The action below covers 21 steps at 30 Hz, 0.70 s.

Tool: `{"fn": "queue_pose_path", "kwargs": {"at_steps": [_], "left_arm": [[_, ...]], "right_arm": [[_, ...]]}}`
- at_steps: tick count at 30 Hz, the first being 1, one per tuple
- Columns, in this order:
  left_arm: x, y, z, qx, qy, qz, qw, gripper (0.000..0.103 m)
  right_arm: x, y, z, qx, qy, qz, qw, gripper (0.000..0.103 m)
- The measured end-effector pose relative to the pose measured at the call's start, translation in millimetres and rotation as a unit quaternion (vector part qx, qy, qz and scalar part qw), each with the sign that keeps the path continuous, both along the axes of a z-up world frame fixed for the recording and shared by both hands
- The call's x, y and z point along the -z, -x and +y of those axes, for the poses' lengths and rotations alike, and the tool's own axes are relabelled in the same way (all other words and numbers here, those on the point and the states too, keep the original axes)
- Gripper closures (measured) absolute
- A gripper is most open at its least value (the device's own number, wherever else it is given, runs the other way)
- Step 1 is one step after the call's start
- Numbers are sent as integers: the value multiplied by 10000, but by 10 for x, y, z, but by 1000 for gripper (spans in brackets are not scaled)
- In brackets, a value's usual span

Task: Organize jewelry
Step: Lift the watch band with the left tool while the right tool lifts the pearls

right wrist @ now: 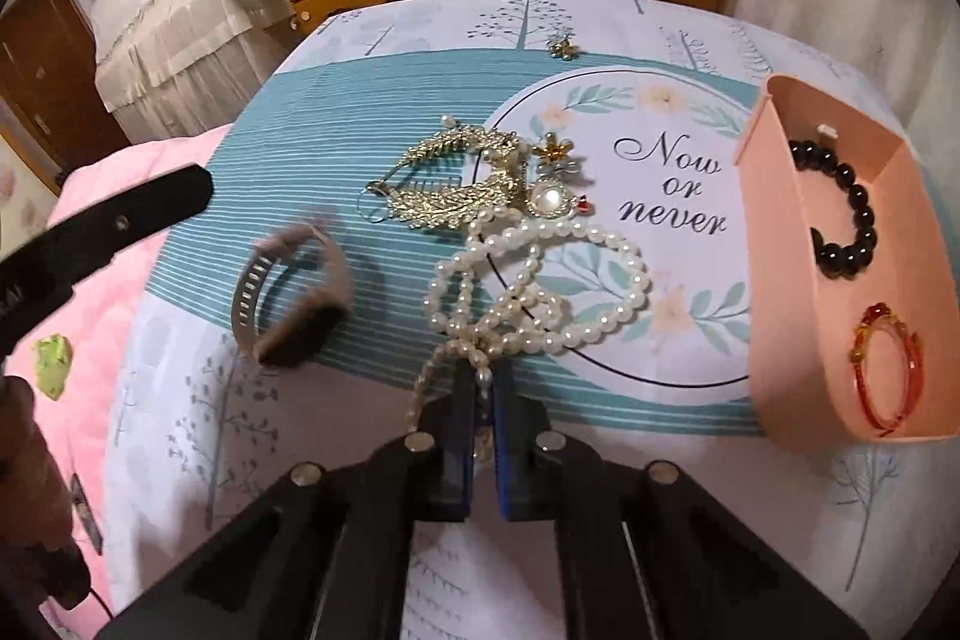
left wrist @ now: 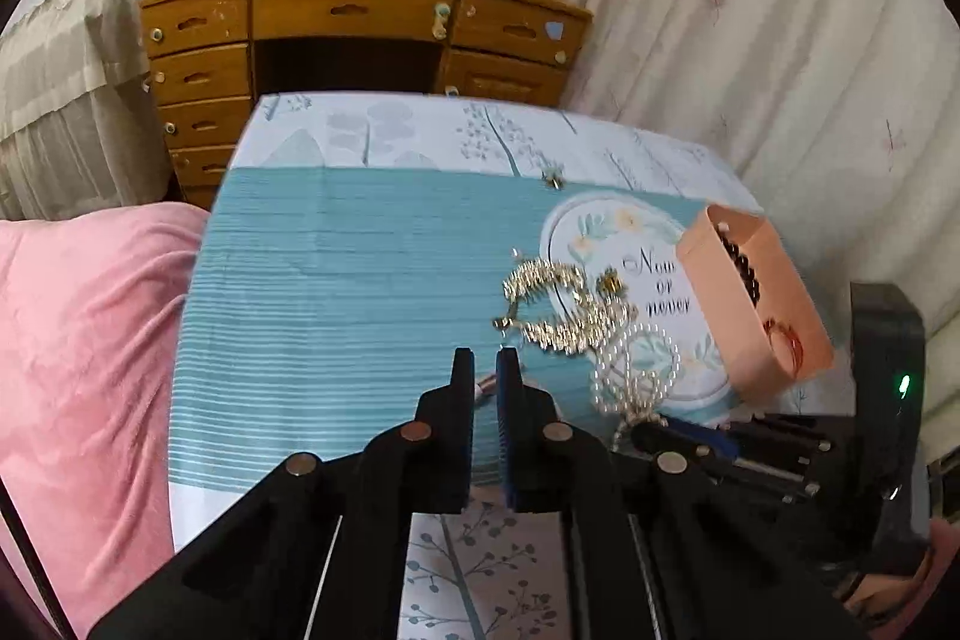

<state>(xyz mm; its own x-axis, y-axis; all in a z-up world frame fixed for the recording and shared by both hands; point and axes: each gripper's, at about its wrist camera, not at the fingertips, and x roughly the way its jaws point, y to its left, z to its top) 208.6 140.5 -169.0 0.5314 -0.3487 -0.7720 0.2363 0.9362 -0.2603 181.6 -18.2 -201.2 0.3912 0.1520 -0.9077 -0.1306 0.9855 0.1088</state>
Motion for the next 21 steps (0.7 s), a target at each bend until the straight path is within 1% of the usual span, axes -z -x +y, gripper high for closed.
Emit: {"fn": "queue_pose_path", "kwargs": {"at_steps": [3,5,6,9,10,15,19,20,21], "left_arm": [[74,6,-65,244,-92,295,9992,90],[91,50,-117,394,-168,313,9986,83],[98,74,-165,520,-206,327,9979,81],[146,111,-271,815,-270,473,9952,69],[170,115,-307,857,-344,515,9944,64],[268,108,-456,844,-856,530,9913,63],[329,79,-517,844,-1108,463,9892,64],[347,67,-533,843,-1168,462,9885,72],[350,59,-547,836,-1211,429,9882,77]], "right_arm": [[5,-16,-74,163,-379,168,9990,98],[-18,-5,-140,287,-600,223,9975,98],[-32,2,-156,325,-650,223,9971,98],[-112,26,-213,376,-766,141,9963,98],[-145,32,-236,393,-822,105,9958,98],[-369,18,-332,417,-1169,-141,9922,98],[-619,34,-408,339,-1406,-452,9885,98],[-697,43,-439,311,-1469,-550,9871,98],[-754,48,-458,298,-1496,-627,9863,98]]}}
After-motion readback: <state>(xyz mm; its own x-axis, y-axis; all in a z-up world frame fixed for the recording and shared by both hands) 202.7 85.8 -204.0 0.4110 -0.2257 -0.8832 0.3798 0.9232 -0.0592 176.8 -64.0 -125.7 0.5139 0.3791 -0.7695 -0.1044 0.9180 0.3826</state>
